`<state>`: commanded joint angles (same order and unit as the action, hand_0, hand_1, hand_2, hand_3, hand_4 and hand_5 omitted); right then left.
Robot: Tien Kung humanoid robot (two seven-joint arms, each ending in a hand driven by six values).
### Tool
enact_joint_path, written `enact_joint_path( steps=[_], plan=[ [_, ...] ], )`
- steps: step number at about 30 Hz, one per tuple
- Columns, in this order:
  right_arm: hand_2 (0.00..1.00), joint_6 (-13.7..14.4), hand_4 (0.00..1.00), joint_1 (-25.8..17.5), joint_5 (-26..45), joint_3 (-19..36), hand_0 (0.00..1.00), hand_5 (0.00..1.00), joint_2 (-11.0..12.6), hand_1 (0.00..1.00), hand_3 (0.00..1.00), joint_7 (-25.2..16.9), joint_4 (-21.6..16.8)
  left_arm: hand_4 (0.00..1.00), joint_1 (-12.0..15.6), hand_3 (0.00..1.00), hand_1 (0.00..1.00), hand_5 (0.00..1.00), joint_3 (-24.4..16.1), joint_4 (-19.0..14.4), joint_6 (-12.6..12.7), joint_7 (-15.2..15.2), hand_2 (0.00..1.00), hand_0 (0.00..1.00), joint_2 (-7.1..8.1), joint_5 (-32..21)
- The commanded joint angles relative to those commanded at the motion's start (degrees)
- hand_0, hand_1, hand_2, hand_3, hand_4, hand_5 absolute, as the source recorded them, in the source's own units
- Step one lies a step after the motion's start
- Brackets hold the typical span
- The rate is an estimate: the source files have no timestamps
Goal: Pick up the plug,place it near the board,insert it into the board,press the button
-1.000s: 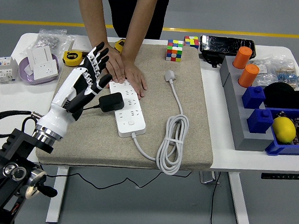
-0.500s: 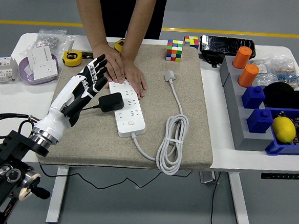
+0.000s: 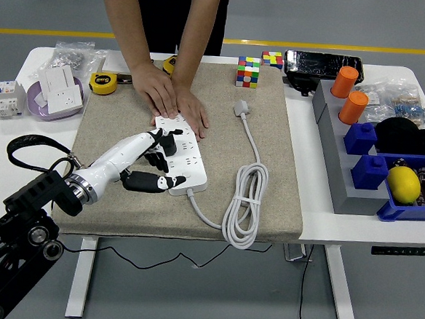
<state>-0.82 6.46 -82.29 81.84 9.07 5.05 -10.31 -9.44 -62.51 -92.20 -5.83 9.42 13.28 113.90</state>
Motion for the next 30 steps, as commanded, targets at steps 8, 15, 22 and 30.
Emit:
enact_joint_path(
  steps=[8, 15, 22, 30],
  plan=[
    [0.751, 0.0, 0.998, 0.2, 0.1, -0.2, 0.818, 0.913, -0.1, 0.752, 0.789, 0.0, 0.0, 0.504, -3.0, 0.86, 0.054, 0.002, 3.9, 3.8, -1.5, 1.3, 0.155, 0.196, -0.19, 5.6],
    [0.751, 0.0, 0.998, 0.2, 0.0, -0.2, 0.817, 0.911, -0.1, 0.752, 0.789, 0.0, 0.0, 0.519, -3.2, 0.856, 0.048, 0.002, 5.2, 5.6, -4.8, 3.1, 0.15, 0.191, -0.9, 6.9],
    [0.751, 0.0, 0.998, 0.2, 0.0, -0.3, 0.818, 0.911, -0.1, 0.752, 0.789, -0.1, 0.0, 0.502, -3.6, 0.862, 0.046, 0.002, 5.9, 7.8, -5.1, 3.4, 0.149, 0.19, -1.46, 6.7],
    [0.751, 0.0, 0.998, 0.1, -0.2, -0.2, 0.817, 0.91, 0.0, 0.752, 0.789, 0.0, 0.0, 0.495, -3.7, 0.863, 0.046, 0.002, 6.9, 8.9, -4.3, 3.3, 0.149, 0.19, -2.01, 6.1]
  ],
)
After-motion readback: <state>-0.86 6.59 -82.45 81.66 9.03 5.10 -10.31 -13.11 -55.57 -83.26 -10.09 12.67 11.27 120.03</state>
